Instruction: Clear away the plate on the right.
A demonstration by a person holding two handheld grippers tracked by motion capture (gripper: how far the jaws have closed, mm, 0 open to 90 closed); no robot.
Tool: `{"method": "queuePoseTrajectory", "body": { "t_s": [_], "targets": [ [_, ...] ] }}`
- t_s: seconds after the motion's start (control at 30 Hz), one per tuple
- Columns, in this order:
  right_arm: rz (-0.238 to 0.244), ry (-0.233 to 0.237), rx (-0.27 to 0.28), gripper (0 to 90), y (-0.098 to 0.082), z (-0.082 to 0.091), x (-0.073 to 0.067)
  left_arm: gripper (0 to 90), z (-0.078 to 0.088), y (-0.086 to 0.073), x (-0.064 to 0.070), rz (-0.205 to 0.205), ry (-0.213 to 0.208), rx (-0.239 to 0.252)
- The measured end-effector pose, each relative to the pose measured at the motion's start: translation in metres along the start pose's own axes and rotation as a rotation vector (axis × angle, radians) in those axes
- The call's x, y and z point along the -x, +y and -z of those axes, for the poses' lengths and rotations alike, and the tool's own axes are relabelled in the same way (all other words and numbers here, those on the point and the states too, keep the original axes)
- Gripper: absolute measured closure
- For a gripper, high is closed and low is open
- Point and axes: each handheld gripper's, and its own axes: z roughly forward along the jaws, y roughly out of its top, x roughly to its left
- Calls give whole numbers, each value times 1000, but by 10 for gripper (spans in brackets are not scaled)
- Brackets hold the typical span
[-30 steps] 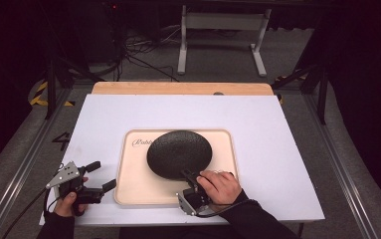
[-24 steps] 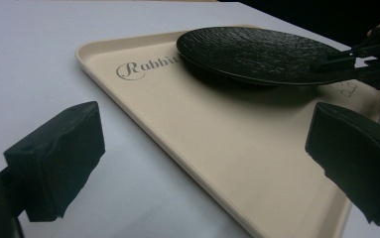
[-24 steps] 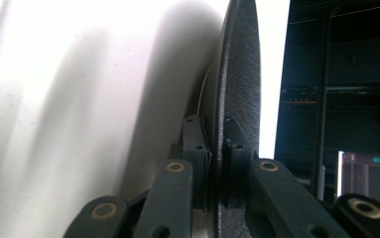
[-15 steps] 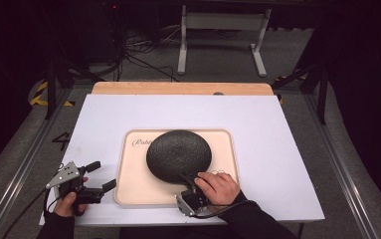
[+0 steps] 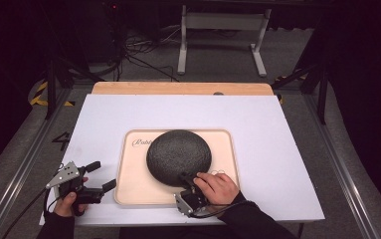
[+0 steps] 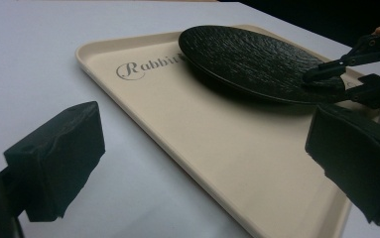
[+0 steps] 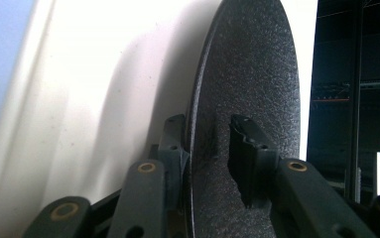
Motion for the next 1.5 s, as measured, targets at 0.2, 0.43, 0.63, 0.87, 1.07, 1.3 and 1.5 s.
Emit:
{"method": "queuePoseTrajectory", "body": {
  "t_s": [0.2, 0.43, 0.63, 0.87, 1.07, 1.3, 1.5],
  "targets": [
    [-19, 12, 8, 649, 2, 4, 0, 26, 0, 0, 0, 2, -1, -2],
    [-97, 52, 71, 604, 2, 16, 7, 26, 0, 0, 0, 1, -3, -2],
    [-240, 121, 156, 556, -4, 26, 14, 26, 0, 0, 0, 3, -3, -3],
    [-435, 179, 272, 476, -17, 37, 25, 26, 0, 0, 0, 0, -2, -1],
    [-563, 168, 324, 388, -31, 42, 32, 26, 0, 0, 0, 2, -3, -2],
    [-698, 124, 397, 342, -50, 51, 42, 26, 0, 0, 0, 1, -3, -3],
    [-802, 104, 456, 325, -67, 60, 48, 26, 0, 0, 0, 0, -4, -3]
  ]
}}
